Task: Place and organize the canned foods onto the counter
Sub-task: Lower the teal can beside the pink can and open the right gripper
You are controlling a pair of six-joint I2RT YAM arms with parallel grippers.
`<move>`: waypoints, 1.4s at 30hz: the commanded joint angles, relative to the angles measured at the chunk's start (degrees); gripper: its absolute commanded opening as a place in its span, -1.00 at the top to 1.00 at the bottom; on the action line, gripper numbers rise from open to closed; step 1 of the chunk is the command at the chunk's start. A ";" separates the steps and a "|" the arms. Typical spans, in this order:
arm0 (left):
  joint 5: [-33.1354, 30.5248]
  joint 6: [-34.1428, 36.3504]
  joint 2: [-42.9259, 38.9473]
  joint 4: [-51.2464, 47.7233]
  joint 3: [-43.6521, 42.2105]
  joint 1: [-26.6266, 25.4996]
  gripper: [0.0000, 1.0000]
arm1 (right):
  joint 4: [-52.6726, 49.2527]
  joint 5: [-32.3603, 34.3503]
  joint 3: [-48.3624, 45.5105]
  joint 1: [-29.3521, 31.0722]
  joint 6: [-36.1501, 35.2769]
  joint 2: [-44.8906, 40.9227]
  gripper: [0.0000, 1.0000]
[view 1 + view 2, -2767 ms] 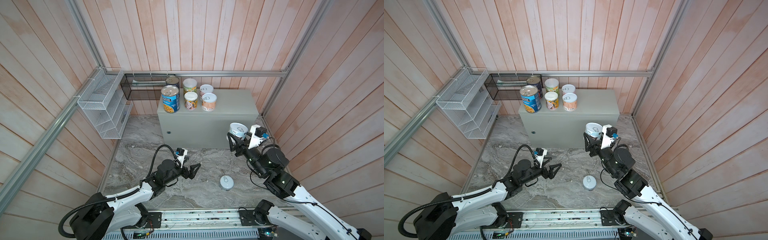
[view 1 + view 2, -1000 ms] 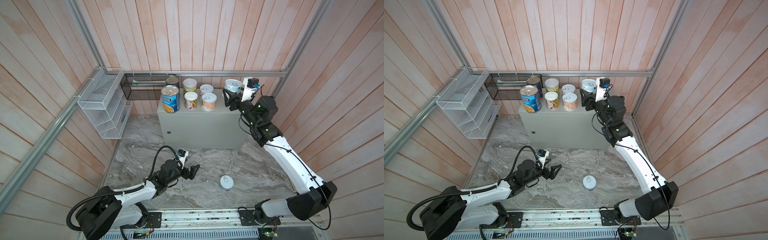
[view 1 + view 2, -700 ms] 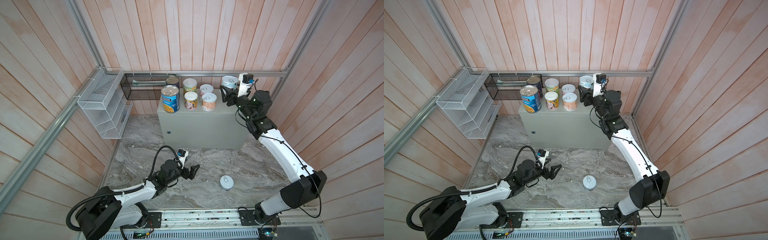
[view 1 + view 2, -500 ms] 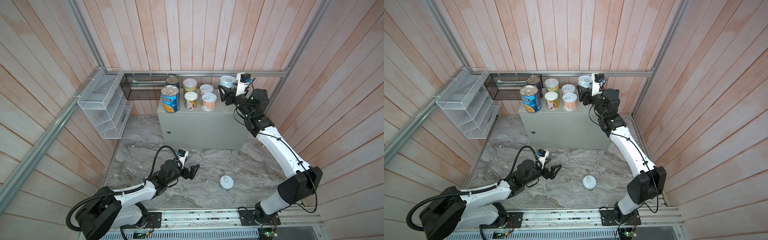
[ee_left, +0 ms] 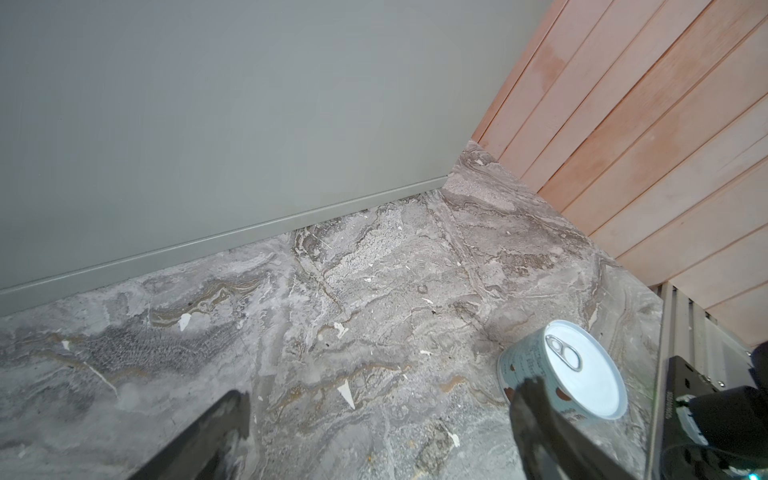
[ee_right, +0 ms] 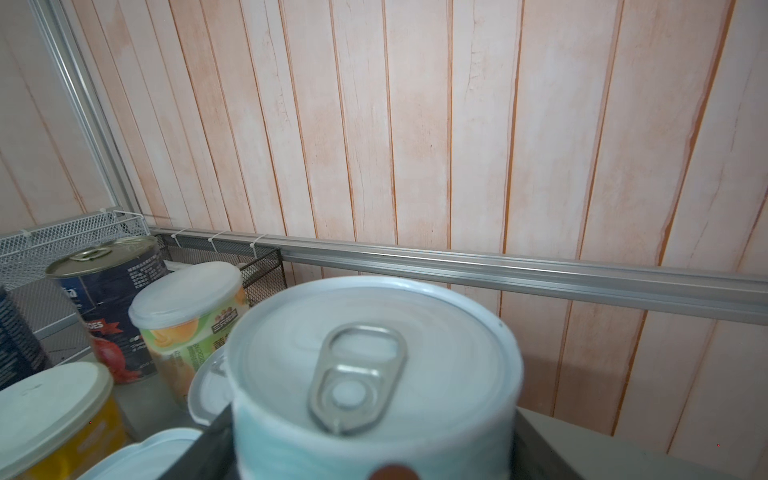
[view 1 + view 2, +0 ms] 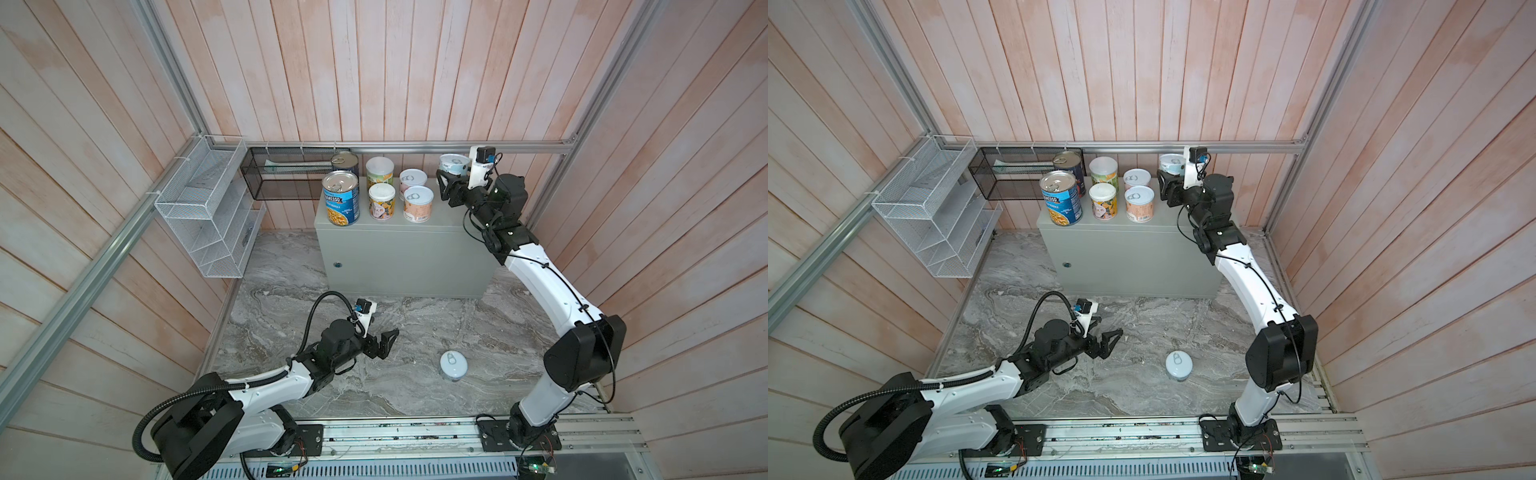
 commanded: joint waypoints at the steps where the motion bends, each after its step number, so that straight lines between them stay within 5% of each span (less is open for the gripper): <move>1: -0.67 0.90 0.50 0.07 1.32 0.26 -1.00 | 4.02 -0.25 4.17 -0.57 0.92 1.01 -0.37; 25: -1.06 1.83 1.98 -0.11 1.76 0.26 -1.00 | -0.95 2.89 11.22 -1.74 0.74 10.81 -0.36; 29: -1.06 1.96 2.28 -0.10 1.86 0.26 -1.00 | -1.22 2.79 10.62 -2.09 1.61 10.69 -0.50; 33: -0.89 1.92 2.73 -0.10 1.95 0.25 -1.00 | 0.84 2.54 7.37 -2.15 1.98 8.84 -0.88; 42: -0.27 1.76 3.54 0.00 2.28 0.26 -1.00 | 3.71 4.43 1.92 -2.29 2.16 2.60 -0.96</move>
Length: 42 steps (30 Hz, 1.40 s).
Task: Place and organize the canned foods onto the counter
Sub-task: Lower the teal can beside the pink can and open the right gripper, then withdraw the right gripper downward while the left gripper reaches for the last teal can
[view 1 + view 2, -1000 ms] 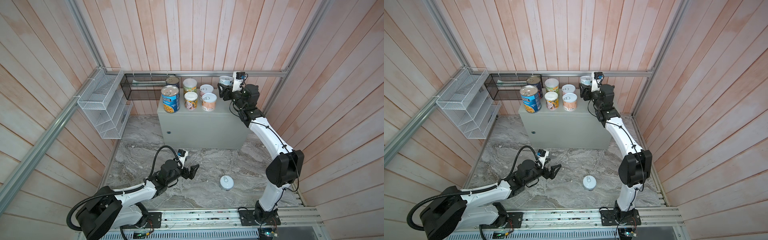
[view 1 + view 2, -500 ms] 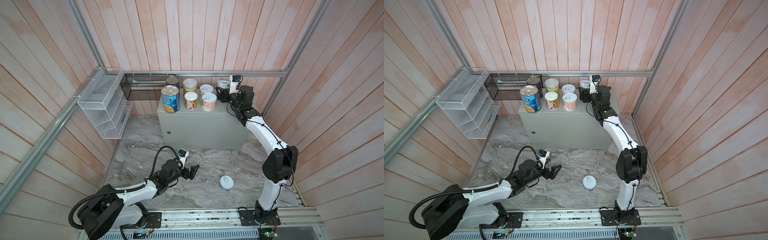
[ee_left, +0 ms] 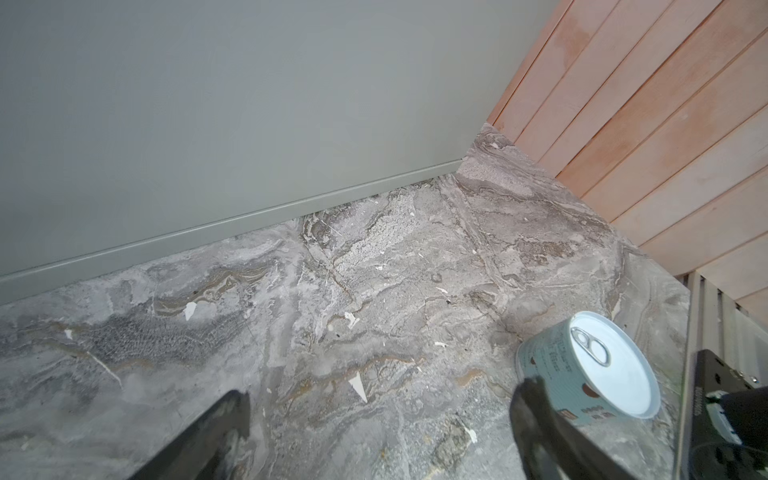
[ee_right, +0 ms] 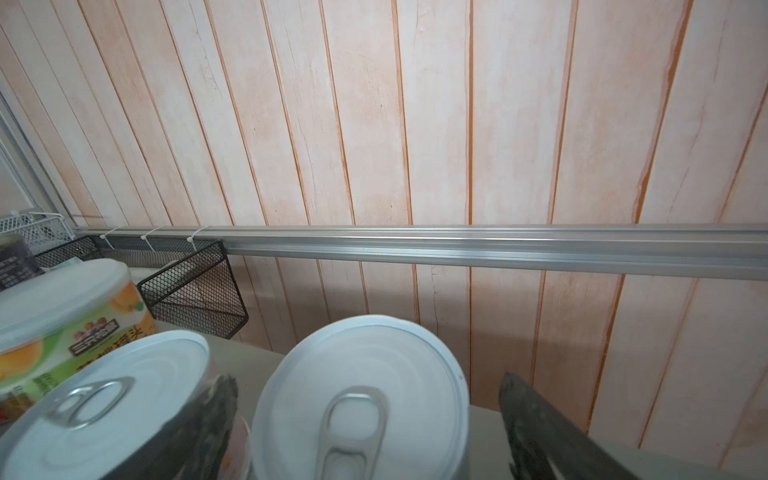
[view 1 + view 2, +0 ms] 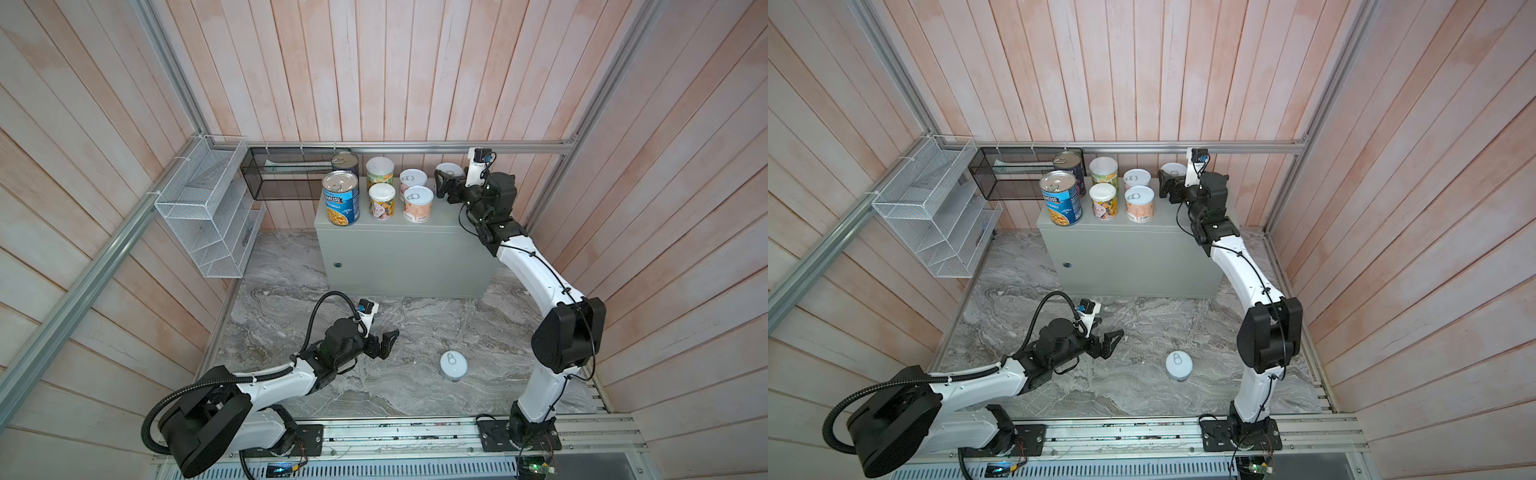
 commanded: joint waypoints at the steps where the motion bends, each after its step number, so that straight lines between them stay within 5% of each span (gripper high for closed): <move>1: 0.36 0.90 0.51 0.30 1.41 0.26 -1.00 | 3.18 1.98 -2.02 -0.34 0.48 -4.40 -0.96; 9: 0.72 0.70 0.81 0.51 1.45 0.26 -1.00 | 4.83 5.62 -12.10 -0.39 1.36 -14.32 -0.96; 26: 1.75 0.63 -0.45 0.38 1.23 0.22 -1.00 | 7.03 2.90 -52.94 -0.65 5.07 -47.51 -0.96; 42: 1.71 0.96 -1.44 0.01 1.89 -1.77 -1.00 | 7.49 3.59 -76.84 -0.60 13.67 -62.75 -0.96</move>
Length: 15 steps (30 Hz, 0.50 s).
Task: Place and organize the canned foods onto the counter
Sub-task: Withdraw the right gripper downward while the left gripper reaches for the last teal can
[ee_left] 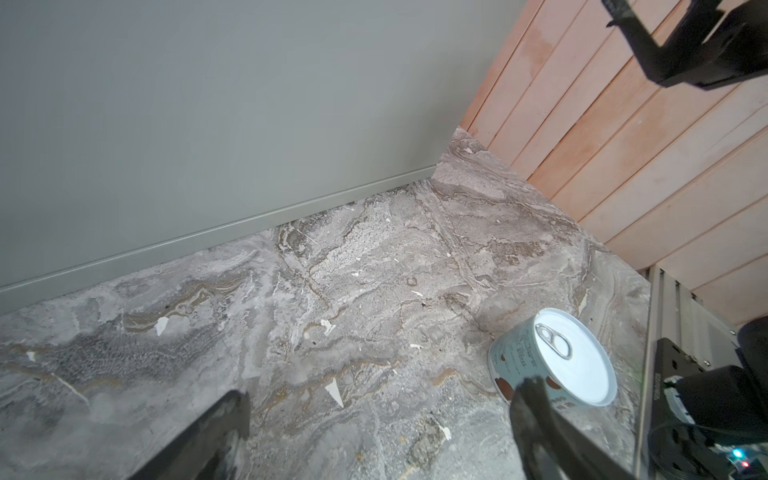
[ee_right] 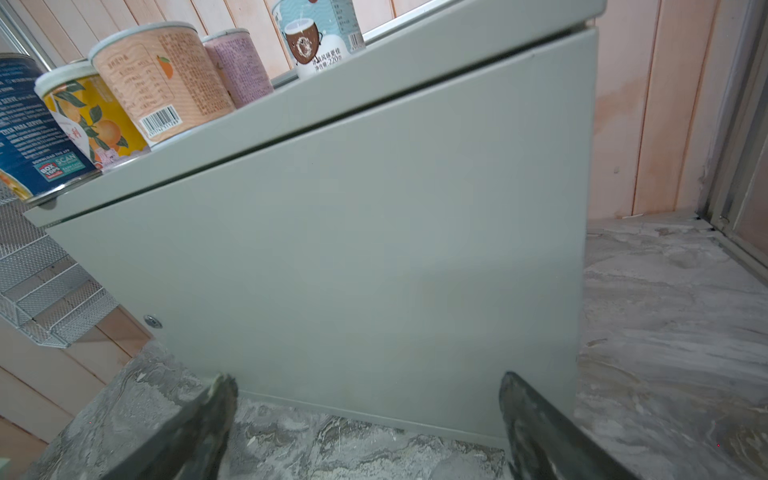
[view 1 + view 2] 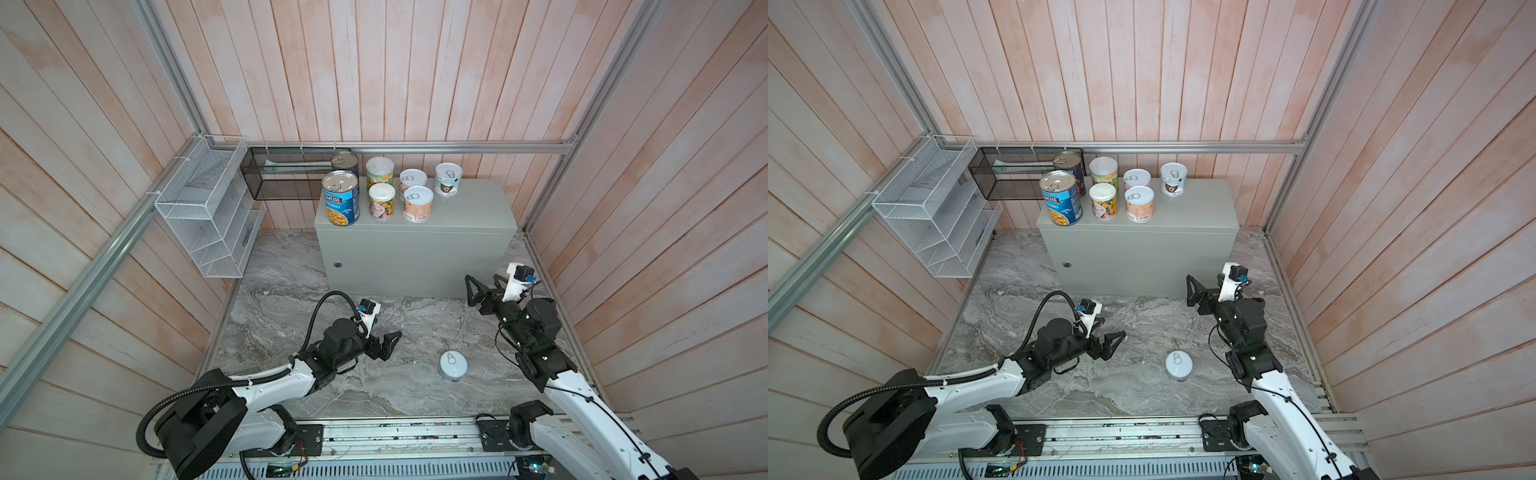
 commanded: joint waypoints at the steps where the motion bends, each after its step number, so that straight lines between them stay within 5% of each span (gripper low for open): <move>1: -1.43 0.84 0.69 0.10 2.24 -1.61 -1.00 | 1.04 1.43 -2.36 -0.17 2.48 -2.48 -0.96; 5: -3.66 1.10 2.80 -1.38 5.63 -6.92 -1.00 | -0.22 3.49 -5.89 -0.17 3.20 -5.58 -0.96; 15: 3.16 -0.41 10.88 -9.61 17.05 -14.11 -1.00 | -5.88 13.14 -10.60 -0.25 4.84 -12.43 -0.96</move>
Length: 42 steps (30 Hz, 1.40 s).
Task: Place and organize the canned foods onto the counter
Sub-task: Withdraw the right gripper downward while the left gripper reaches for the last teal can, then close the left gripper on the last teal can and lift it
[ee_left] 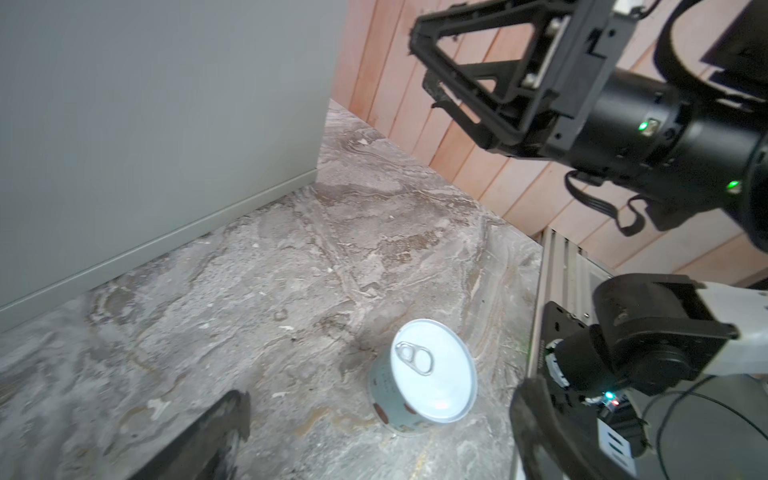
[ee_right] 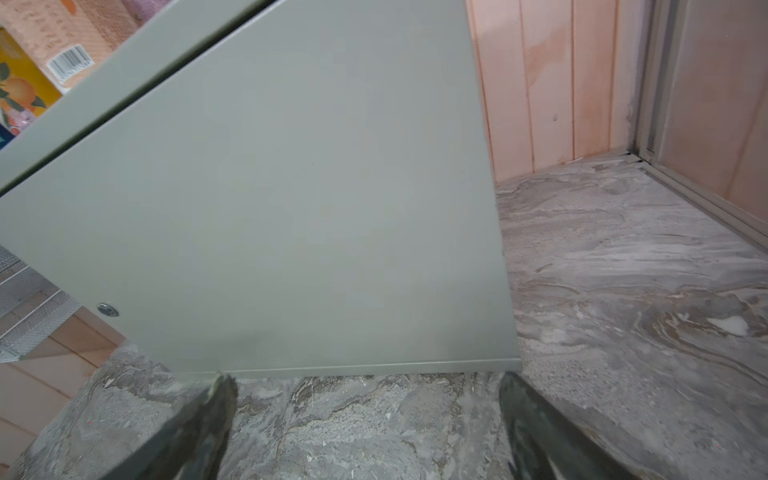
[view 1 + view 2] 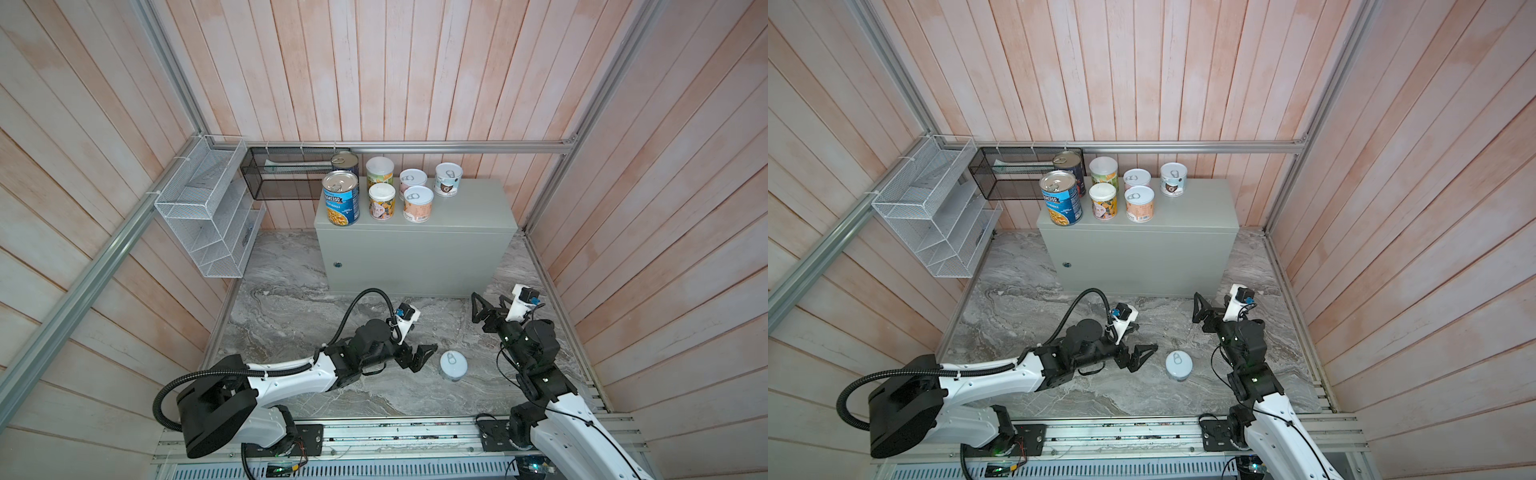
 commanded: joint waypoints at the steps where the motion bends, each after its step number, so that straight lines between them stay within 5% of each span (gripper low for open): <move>1: 3.23 -0.23 3.39 -4.25 2.89 -0.56 -1.00 | -3.03 6.51 -1.19 -0.30 1.44 -3.14 -0.96; 22: 1.41 4.17 18.51 -12.28 15.33 -7.30 -1.00 | -8.43 9.05 -5.23 -0.53 2.54 -14.65 -0.95; 42: -11.50 7.84 25.91 -17.57 22.18 -11.94 -1.00 | -10.13 10.86 -3.14 -0.61 3.13 -12.80 -0.94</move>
